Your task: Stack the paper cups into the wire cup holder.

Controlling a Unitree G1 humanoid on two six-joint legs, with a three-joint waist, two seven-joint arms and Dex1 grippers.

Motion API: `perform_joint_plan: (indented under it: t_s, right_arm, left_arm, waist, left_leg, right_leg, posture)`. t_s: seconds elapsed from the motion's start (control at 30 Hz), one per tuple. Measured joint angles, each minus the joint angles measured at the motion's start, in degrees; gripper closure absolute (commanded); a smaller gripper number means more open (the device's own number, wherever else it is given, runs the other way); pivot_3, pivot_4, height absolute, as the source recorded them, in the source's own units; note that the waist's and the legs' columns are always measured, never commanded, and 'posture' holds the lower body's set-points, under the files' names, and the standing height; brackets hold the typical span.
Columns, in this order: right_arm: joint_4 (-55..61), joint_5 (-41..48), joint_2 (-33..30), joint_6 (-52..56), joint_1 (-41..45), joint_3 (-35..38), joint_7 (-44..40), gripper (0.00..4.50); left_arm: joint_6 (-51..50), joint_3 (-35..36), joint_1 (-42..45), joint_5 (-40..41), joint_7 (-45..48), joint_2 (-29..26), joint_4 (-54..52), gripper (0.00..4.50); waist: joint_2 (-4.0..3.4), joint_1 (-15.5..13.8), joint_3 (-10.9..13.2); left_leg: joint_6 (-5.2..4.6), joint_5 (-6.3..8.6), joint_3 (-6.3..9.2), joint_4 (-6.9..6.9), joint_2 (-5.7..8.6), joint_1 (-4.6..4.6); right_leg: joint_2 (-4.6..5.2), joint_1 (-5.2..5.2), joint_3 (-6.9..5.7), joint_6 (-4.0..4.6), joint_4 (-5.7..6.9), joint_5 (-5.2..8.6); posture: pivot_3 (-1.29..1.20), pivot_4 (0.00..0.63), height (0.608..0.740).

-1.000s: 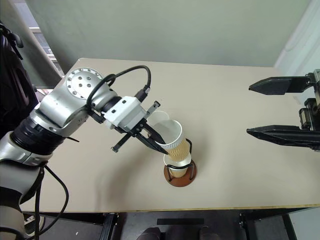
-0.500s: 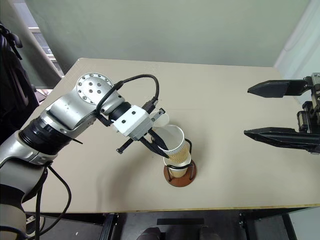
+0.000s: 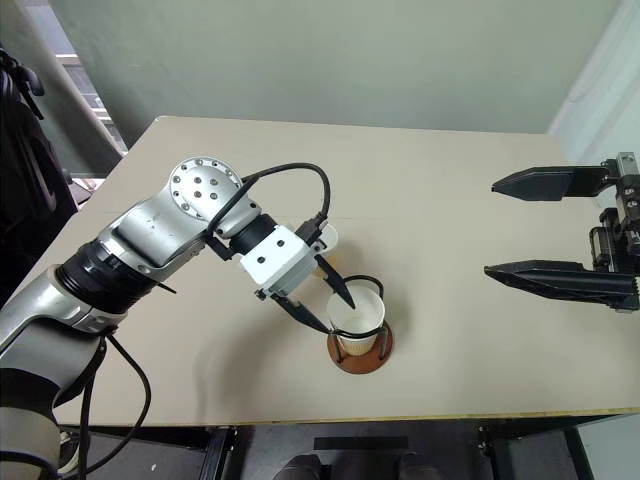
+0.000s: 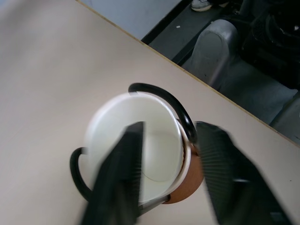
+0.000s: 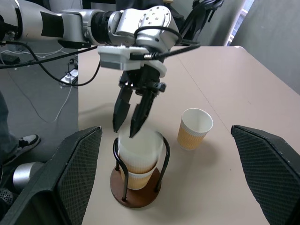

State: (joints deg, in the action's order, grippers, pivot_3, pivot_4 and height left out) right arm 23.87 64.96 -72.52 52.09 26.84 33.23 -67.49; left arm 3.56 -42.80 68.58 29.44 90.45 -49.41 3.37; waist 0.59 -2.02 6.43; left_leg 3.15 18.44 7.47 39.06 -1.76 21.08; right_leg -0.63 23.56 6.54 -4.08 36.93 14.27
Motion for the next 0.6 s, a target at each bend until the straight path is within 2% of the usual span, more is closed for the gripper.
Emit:
perform_joint_plan:
  t_s: [0.13,0.2,0.33,0.47,0.6]
  right_arm:
    - [0.0,-0.3,0.0,-0.6,-0.7,0.0,-0.1,0.00]
    - [0.0,-0.6,0.0,-1.1,-0.9,0.0,-0.1,0.00]
    - [-0.1,-1.0,0.0,-1.6,-1.6,0.1,-0.5,0.00]
    - [-0.7,-1.7,0.0,-2.5,-1.6,0.1,-1.4,0.00]
    - [-1.2,-2.3,0.0,-3.6,-1.3,-0.4,-1.8,0.00]
  left_arm:
    - [-0.5,2.5,-0.3,0.1,0.1,1.0,1.3,0.13]
    - [-1.6,6.3,-0.3,-0.2,0.1,2.5,5.0,0.06]
    - [-2.5,13.2,0.1,-5.5,-1.0,2.5,19.2,0.06]
    - [0.3,14.8,-1.3,-13.2,-0.8,2.9,29.6,0.06]
    - [4.6,14.8,-1.4,-21.3,-3.2,6.0,37.1,0.06]
  waist:
    - [0.00,-0.1,0.0]
    - [0.00,-0.1,0.0]
    - [-0.08,0.2,0.0]
    - [-0.11,0.2,0.0]
    - [-0.09,-0.6,0.0]
  left_leg:
    - [0.00,0.00,0.00,0.00,0.00,0.00]
    - [0.00,0.00,0.00,0.01,-0.01,0.00]
    - [-0.01,0.01,0.00,0.00,-0.05,-0.03]
    - [-0.04,0.02,0.02,0.01,-0.04,0.00]
    - [-0.04,0.03,0.10,0.08,-0.01,0.12]
  right_leg:
    - [0.01,-0.01,0.00,0.00,0.01,0.00]
    - [0.01,-0.01,0.00,0.00,0.02,0.00]
    - [0.00,0.02,0.02,0.00,0.03,0.00]
    - [0.03,0.05,0.02,-0.01,0.00,0.00]
    - [0.05,0.07,0.00,-0.05,-0.01,-0.02]
  posture:
    - [0.00,0.150,0.740]
    - [0.00,0.150,0.740]
    - [0.00,0.150,0.740]
    - [0.00,0.150,0.740]
    - [0.00,0.150,0.740]
